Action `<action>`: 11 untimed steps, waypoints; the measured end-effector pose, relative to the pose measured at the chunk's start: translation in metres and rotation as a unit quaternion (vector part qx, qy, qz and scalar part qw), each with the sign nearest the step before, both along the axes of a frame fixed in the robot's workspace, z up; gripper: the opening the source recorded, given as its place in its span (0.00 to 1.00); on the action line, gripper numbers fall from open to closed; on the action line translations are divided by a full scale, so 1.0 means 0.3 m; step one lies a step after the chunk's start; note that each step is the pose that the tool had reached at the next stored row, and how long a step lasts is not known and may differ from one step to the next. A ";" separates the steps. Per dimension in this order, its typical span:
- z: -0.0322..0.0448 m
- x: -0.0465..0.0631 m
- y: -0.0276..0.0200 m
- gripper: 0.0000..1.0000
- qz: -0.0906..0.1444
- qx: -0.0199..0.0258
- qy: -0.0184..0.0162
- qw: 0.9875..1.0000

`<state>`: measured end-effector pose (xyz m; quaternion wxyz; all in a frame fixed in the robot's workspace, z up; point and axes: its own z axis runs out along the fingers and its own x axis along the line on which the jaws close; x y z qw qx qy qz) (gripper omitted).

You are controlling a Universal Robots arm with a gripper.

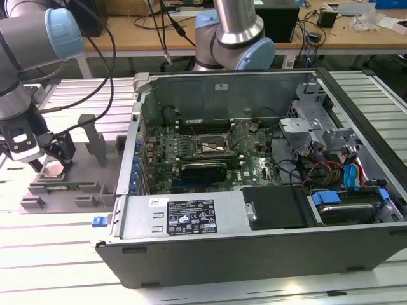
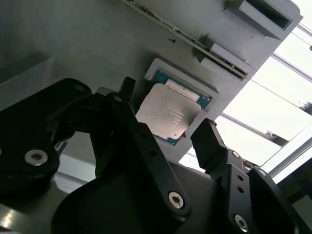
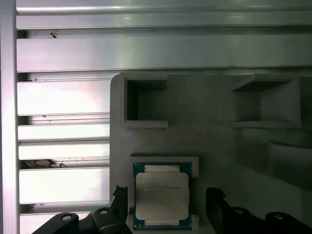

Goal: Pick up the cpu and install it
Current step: 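Pick up the cpu and move it towards the insertion slot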

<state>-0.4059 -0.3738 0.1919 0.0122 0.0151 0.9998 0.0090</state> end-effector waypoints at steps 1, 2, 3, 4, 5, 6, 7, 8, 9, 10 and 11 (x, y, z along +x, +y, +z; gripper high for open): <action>-0.001 0.000 0.001 0.74 0.000 0.000 0.000 1.000; -0.001 0.000 0.001 0.74 0.000 0.000 0.000 1.000; -0.002 0.000 0.001 0.74 0.000 0.001 0.000 1.000; -0.003 0.000 0.001 0.74 0.001 0.002 0.000 1.000; -0.005 -0.003 0.001 0.74 0.003 0.003 0.000 1.000; -0.006 -0.006 0.001 0.74 0.004 0.003 0.000 1.000; -0.007 -0.010 0.002 0.74 0.005 0.004 0.000 1.000; -0.010 -0.019 0.002 0.74 0.007 0.005 -0.001 1.000; -0.013 -0.022 0.002 0.74 0.008 0.005 -0.001 1.000; -0.016 -0.022 0.002 0.74 0.008 0.005 -0.001 1.000; -0.018 -0.023 0.002 0.74 0.009 0.005 -0.001 1.000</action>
